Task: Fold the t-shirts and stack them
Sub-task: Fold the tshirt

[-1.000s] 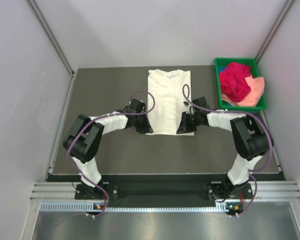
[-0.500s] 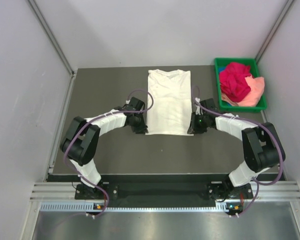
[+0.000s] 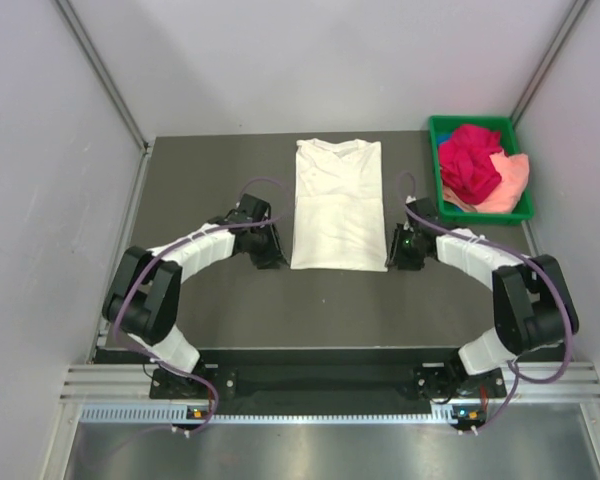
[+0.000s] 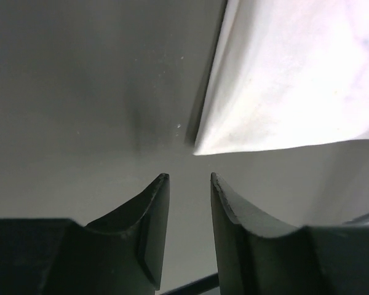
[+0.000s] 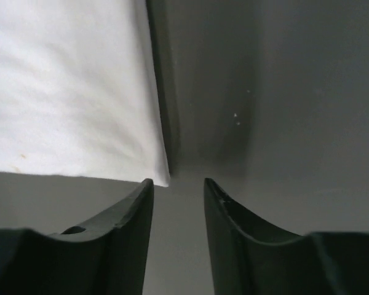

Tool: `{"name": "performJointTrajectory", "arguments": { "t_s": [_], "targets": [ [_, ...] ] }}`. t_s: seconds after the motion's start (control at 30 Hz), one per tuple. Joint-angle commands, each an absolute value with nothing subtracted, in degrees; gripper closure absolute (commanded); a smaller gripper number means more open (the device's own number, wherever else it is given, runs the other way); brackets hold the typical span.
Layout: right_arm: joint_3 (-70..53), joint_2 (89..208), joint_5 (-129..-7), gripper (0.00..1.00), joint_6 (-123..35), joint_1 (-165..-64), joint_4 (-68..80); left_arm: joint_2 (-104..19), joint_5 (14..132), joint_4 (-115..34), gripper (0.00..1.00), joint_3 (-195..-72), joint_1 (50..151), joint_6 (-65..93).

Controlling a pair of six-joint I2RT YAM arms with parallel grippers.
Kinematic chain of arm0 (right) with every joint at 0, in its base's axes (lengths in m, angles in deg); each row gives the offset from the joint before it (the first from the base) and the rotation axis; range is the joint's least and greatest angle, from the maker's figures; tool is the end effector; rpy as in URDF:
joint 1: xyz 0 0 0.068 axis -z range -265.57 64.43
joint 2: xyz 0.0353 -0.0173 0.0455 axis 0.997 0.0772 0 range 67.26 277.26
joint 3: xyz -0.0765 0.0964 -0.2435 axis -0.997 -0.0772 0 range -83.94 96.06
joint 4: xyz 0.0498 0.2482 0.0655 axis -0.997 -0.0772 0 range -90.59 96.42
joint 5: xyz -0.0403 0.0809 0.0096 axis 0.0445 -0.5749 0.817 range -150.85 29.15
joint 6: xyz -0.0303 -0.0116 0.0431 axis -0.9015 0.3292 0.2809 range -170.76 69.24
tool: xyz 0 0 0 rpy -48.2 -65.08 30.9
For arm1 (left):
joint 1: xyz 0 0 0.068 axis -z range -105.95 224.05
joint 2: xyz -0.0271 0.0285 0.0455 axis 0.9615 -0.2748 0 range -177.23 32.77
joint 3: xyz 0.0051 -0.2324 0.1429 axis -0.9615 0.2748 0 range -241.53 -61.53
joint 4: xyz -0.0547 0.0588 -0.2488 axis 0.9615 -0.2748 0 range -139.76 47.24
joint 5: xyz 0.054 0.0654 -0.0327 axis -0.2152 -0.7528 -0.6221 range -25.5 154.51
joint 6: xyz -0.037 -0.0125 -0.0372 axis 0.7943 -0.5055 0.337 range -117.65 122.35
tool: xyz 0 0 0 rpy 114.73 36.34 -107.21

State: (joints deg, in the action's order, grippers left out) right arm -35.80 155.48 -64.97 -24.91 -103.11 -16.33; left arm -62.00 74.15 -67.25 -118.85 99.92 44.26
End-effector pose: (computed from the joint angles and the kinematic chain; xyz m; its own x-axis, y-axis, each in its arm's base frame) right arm 0.2737 0.0890 0.1681 -0.9081 0.1690 -0.3832 0.0712 0.9639 0.2565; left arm 0.2891 -0.1469 0.1791 -0.9256 -0.2830 -0.2515 -0.1574 0.8918 -0.4243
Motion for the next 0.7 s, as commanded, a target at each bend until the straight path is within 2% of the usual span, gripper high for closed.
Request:
{"name": "performJointTrajectory", "arguments": {
  "t_s": [0.0,0.03,0.17,0.37,0.67],
  "targets": [
    [-35.15,148.83,-59.71,0.59,-11.07,-102.8,-19.42,-58.38,82.69,-60.0,0.62,-114.46,98.4,47.68],
    [-37.34,146.38,-59.71,0.57,-4.16,-102.8,-19.16,-58.64,83.39,-59.03,0.61,-113.83,98.31,48.49],
    [-42.8,140.74,-58.06,0.54,7.23,-102.8,-15.82,-59.96,82.79,-56.47,0.58,-111.98,98.31,49.72],
    [-44.74,139.68,-55.05,0.54,14.71,-103.15,-18.72,-61.28,81.12,-55.16,0.58,-109.96,98.39,50.6],
    [-51.07,139.94,-55.85,0.54,21.22,-105.34,-9.68,-62.95,78.49,-50.68,0.61,-106.27,98.75,51.66]
  ]
}}
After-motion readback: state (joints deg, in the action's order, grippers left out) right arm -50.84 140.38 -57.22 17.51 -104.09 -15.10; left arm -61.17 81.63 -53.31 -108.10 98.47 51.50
